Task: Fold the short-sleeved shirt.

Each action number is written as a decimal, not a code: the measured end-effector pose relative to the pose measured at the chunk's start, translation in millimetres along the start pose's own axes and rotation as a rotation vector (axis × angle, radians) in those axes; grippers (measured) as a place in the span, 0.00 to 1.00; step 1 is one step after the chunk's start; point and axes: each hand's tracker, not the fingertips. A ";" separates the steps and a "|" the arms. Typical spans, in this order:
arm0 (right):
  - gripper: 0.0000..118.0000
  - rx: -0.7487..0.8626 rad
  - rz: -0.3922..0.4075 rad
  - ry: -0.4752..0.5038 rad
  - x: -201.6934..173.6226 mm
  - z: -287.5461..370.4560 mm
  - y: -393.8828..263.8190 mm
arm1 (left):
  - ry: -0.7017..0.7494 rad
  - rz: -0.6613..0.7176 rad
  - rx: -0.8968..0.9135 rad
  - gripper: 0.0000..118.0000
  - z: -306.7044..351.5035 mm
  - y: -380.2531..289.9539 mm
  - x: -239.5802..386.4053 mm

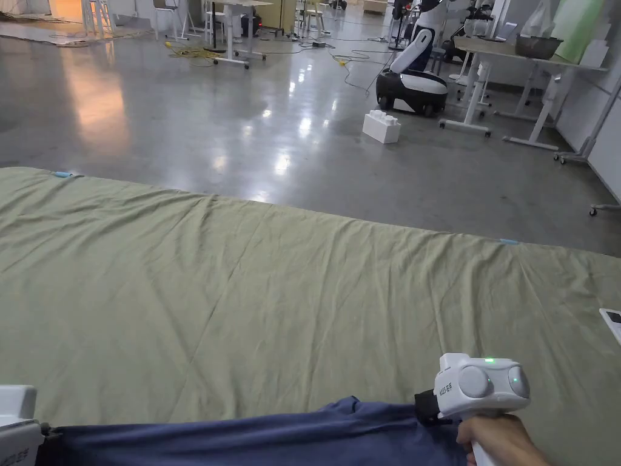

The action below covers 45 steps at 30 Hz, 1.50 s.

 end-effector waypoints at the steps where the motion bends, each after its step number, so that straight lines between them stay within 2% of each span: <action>1: 0.30 0.008 0.015 -0.003 -2.4 1.6 -0.9 | 0.001 -0.001 0.001 0.05 -0.4 -0.5 0.7; 2: 0.10 0.019 0.041 -0.017 -4.3 4.4 2.7 | 0.001 0.002 0.000 0.05 -1.3 -0.7 1.5; 3: 0.06 0.024 0.044 -0.011 -5.9 5.6 2.1 | -0.002 0.007 -0.002 0.05 -1.8 -0.8 2.0; 7: 0.05 0.064 0.024 -0.025 -8.7 16.8 -8.4 | 0.001 0.014 0.002 0.05 1.2 -3.7 8.5; 14: 0.04 0.271 -0.095 -0.035 14.3 95.9 -27.2 | -0.030 0.039 0.071 0.05 31.1 9.5 7.0; 23: 0.04 0.489 -0.091 -0.080 32.0 227.5 -35.9 | -0.099 -0.016 0.273 0.05 122.3 68.5 23.5; 33: 0.04 0.773 -0.093 -0.185 55.4 390.0 -21.7 | -0.128 -0.051 0.474 0.05 230.2 145.9 29.3; 37: 0.04 0.831 -0.093 -0.204 60.2 436.9 -7.2 | -0.124 -0.059 0.530 0.05 264.1 179.3 27.6; 41: 0.04 0.916 -0.057 -0.254 56.8 474.6 12.7 | -0.122 -0.067 0.586 0.05 291.0 212.6 29.5; 45: 0.04 0.944 -0.071 -0.274 47.0 502.3 34.9 | -0.105 -0.075 0.617 0.05 306.9 242.3 33.2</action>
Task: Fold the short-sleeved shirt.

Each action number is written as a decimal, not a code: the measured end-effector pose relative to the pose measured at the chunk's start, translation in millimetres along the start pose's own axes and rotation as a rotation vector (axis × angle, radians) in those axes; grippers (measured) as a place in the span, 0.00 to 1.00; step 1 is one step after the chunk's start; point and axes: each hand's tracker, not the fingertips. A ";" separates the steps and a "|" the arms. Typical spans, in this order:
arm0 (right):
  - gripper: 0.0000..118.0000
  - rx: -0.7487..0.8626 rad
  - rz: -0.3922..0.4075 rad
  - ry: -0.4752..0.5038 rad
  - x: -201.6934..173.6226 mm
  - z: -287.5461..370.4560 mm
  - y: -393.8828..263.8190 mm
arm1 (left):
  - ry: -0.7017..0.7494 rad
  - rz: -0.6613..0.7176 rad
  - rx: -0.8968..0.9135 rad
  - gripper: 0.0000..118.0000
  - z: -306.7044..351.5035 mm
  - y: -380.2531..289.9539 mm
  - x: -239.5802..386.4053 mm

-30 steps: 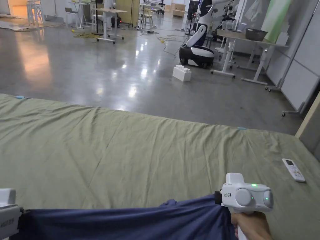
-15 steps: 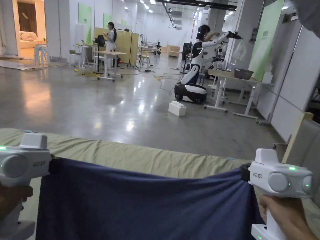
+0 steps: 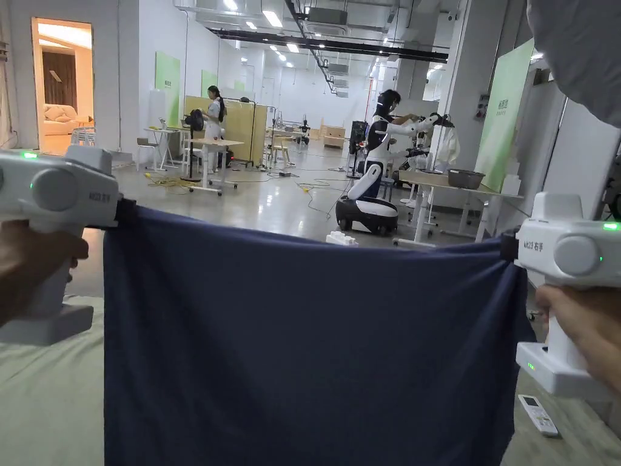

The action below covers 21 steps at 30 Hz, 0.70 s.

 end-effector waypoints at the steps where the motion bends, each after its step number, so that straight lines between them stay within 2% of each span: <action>1: 0.04 0.006 0.006 -0.003 0.5 -5.2 7.1 | 0.002 0.002 0.011 0.05 -2.3 9.1 -0.7; 12: 0.04 0.074 0.014 -0.047 -13.4 -54.2 67.3 | 0.046 0.010 0.062 0.05 -42.6 73.3 -1.5; 14: 0.04 0.086 0.005 -0.050 -11.9 -64.7 75.7 | 0.048 0.020 0.073 0.05 -34.9 61.6 -2.3; 15: 0.04 0.086 0.003 -0.052 -12.5 -67.8 78.9 | 0.049 0.022 0.079 0.05 -60.8 80.4 -10.9; 17: 0.04 0.097 0.016 -0.054 -14.4 -75.7 83.9 | 0.055 0.027 0.089 0.05 -63.3 80.4 -11.5; 18: 0.04 0.122 0.055 -0.065 -16.3 -78.5 86.4 | 0.059 0.027 0.095 0.05 -63.1 77.9 -10.9; 21: 0.04 0.127 0.045 -0.065 -16.3 -86.4 86.7 | 0.067 0.022 0.104 0.05 -61.6 91.1 14.0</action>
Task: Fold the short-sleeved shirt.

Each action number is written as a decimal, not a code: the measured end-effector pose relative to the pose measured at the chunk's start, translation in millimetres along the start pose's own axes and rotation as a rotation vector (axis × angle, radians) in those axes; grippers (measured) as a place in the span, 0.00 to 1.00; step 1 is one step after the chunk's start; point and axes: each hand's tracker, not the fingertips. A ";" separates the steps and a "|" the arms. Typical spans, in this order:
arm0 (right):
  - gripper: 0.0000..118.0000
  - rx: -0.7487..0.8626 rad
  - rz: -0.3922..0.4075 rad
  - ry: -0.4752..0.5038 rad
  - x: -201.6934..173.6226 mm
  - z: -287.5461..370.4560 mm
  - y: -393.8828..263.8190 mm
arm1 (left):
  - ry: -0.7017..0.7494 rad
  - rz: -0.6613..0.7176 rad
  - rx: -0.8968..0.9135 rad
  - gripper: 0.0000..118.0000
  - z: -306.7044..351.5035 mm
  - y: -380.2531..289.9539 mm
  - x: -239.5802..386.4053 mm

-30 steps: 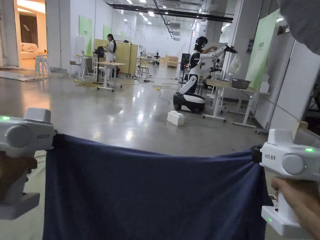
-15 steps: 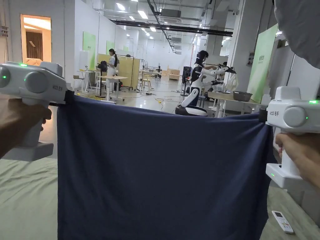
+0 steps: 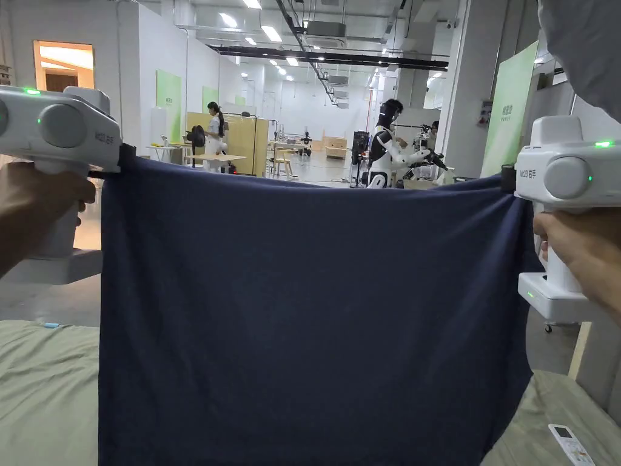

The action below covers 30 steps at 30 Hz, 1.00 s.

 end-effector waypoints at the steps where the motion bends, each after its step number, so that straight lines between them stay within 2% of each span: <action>1: 0.04 -0.004 -0.009 -0.001 -0.1 -2.1 -1.6 | 0.000 -0.007 0.000 0.05 2.5 -2.3 3.5; 3: 0.04 0.001 -0.008 0.000 -1.4 -3.3 -7.7 | 0.003 -0.016 -0.001 0.05 -33.3 -1.7 -17.8; 5: 0.04 -0.004 0.005 0.007 -3.8 -3.7 -16.3 | 0.003 -0.021 -0.005 0.05 -35.1 -11.3 -19.2; 15: 0.04 -0.052 0.006 0.020 -7.8 46.3 -73.3 | -0.030 -0.030 -0.038 0.05 5.9 -77.2 -19.0; 30: 0.04 -0.201 0.010 0.085 9.8 215.7 -216.3 | -0.139 0.001 -0.145 0.05 144.1 -242.6 -46.7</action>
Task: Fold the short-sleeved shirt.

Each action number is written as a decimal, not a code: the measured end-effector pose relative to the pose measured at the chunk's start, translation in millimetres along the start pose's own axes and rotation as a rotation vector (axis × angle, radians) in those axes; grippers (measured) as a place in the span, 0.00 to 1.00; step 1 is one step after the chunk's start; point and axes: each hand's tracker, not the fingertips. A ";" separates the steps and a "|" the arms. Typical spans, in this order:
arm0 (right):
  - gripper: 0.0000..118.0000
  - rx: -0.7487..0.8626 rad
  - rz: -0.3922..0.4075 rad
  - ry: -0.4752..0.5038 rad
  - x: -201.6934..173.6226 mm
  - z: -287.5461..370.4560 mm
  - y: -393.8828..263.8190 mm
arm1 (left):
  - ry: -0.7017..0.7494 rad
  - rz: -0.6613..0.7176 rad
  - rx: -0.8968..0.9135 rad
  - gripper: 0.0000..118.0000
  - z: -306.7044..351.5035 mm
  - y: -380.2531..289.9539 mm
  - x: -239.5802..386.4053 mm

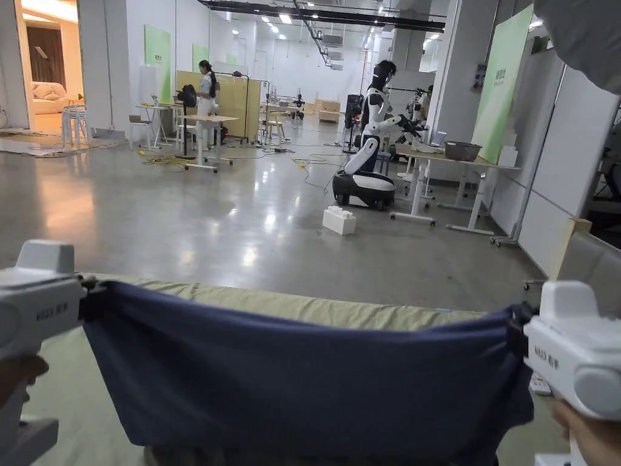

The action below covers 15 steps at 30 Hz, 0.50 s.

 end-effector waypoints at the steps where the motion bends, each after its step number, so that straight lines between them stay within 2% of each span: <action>1: 0.04 -0.019 0.021 0.004 -1.3 7.8 -10.6 | -0.004 -0.010 -0.009 0.05 9.4 -13.3 -0.3; 4: 0.04 -0.083 -0.003 0.056 -3.6 36.1 -41.1 | -0.018 -0.004 -0.043 0.05 30.0 -52.1 -7.7; 7: 0.04 -0.136 -0.038 0.062 -5.0 59.8 -70.5 | -0.015 0.022 -0.086 0.05 44.0 -87.8 -15.1; 11: 0.04 -0.190 0.006 0.072 -12.5 89.5 -113.9 | -0.013 0.016 -0.147 0.05 63.8 -137.7 -17.7; 13: 0.04 -0.282 -0.043 0.101 -12.2 104.9 -139.4 | -0.013 0.042 -0.184 0.05 79.1 -158.4 -14.7; 15: 0.04 -0.300 -0.003 0.110 -18.2 117.2 -159.8 | -0.007 0.031 -0.217 0.05 87.9 -181.1 -15.5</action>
